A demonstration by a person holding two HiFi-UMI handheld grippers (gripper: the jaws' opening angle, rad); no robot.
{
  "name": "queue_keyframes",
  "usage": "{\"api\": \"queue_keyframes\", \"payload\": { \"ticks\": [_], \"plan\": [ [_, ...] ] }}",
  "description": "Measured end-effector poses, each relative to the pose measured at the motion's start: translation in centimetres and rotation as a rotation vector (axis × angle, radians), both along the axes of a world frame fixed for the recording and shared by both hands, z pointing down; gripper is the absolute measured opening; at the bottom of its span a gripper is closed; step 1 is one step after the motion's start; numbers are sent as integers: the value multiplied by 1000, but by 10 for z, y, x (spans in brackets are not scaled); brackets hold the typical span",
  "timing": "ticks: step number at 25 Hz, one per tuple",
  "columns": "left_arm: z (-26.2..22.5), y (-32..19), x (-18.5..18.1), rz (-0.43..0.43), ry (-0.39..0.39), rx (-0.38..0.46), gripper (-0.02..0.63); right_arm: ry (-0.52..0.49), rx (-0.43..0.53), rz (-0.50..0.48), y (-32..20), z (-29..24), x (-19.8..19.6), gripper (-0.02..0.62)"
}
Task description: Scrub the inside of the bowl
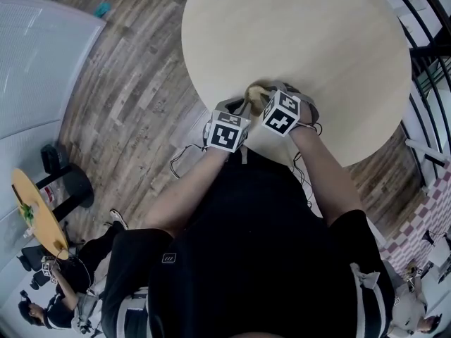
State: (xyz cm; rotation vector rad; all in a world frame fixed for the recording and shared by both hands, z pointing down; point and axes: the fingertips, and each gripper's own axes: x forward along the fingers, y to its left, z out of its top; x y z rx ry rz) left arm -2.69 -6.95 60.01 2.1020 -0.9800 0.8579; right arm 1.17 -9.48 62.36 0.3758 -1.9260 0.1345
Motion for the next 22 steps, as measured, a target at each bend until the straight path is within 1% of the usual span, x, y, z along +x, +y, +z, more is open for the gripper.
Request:
{"api": "queue_keyframes", "payload": {
  "ticks": [4, 7, 12, 14, 17, 19, 22],
  "plan": [
    [3, 2, 1, -7, -7, 2, 60, -42, 64, 92, -12, -1, -1, 72],
    [3, 4, 6, 1, 11, -8, 64, -84, 86, 150, -18, -3, 1, 72],
    [11, 26, 25, 81, 23, -93, 67, -201, 64, 234, -27, -20, 2, 72],
    [9, 32, 28, 90, 24, -90, 67, -216, 60, 225, -26, -29, 2, 72],
    [0, 31, 23, 96, 25, -64, 67, -228, 67, 175, -20, -41, 3, 72],
    [-6, 23, 14, 93, 21, -33, 69, -235, 86, 149, -17, -48, 6, 72],
    [-11, 1, -4, 92, -17, 14, 69, -233, 120, 114, -11, -60, 12, 72]
  ]
}}
